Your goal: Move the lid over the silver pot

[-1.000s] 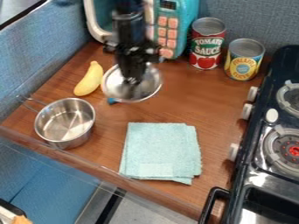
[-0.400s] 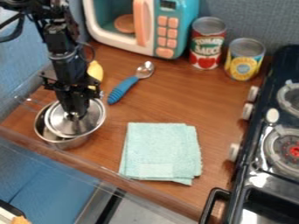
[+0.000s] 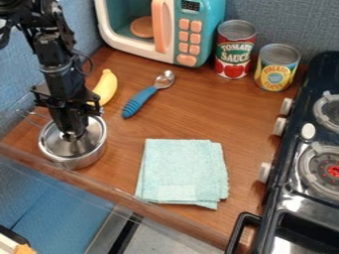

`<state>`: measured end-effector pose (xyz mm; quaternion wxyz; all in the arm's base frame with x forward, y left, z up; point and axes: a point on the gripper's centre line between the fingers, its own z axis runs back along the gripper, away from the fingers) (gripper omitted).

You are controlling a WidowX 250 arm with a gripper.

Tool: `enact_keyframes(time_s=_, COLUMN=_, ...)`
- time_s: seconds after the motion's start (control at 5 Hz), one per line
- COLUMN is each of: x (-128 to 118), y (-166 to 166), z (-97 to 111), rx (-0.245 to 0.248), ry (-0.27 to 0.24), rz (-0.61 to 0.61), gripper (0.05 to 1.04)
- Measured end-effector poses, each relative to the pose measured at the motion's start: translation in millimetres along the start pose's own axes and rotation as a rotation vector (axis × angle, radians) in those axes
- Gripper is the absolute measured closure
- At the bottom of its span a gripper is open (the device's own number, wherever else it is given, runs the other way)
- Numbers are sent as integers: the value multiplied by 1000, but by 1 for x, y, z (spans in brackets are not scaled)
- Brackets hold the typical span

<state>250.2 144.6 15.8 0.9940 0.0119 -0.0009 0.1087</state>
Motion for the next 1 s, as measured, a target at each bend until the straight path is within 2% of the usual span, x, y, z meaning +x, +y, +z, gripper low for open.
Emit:
enact_keyframes(time_s=0.2, x=-2, y=1, z=0, rx=8, ry=5, rz=4, gripper=730)
enact_keyframes(time_s=0.4, x=-3, y=-1, z=1, rx=17, ry=17, rz=0, gripper=458)
enact_keyframes(time_s=0.6, x=5, y=-11, z=32, rx=41, ry=-72, rz=-67, gripper=148)
enact_keyframes(time_s=0.8, x=10, y=-26, z=61, rx=61, ry=-141, rz=-166, gripper=74)
enact_keyframes(time_s=1.0, x=12, y=-38, z=67, rx=53, ry=-145, rz=-224, gripper=80)
